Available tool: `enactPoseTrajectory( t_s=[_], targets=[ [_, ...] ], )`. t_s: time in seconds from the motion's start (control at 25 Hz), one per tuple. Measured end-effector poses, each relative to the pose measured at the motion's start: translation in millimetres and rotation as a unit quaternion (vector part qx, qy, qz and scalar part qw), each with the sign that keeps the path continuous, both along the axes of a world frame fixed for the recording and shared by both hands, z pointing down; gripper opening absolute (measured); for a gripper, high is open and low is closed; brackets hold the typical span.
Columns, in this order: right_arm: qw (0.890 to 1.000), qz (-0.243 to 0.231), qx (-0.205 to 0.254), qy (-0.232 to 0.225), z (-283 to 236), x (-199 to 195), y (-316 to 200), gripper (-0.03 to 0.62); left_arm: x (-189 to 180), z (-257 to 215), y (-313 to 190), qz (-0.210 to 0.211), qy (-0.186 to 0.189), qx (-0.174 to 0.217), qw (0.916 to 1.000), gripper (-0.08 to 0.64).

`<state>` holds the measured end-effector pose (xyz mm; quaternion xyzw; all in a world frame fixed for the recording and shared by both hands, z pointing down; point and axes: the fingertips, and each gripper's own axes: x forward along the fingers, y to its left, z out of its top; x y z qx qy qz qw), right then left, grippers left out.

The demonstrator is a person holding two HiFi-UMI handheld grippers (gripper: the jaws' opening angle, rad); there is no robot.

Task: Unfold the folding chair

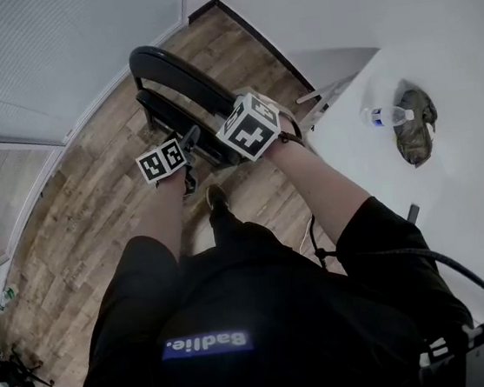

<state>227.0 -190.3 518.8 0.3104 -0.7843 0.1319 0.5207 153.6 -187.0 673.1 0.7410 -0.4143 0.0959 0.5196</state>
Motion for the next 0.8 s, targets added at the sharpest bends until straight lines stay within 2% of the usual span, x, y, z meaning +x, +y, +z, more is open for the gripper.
enactPoseTrajectory(
  t_s=[0.32,0.56,0.8],
  targets=[
    [1.0,-0.002,-0.003,-0.005,0.5,-5.7,0.7,0.126,17.8,34.1,-19.0,-0.047,0.004,-0.042,0.998,0.313],
    [1.0,-0.011,-0.008,-0.02,-5.3,-29.5,13.2,0.115,23.7,49.6,-19.9,-0.035,-0.003,-0.072,0.9968,0.309],
    [0.999,-0.012,-0.014,-0.027,-6.0,-32.6,19.9,0.106,23.6,50.7,-13.9,-0.048,0.023,-0.072,0.996,0.283]
  ],
)
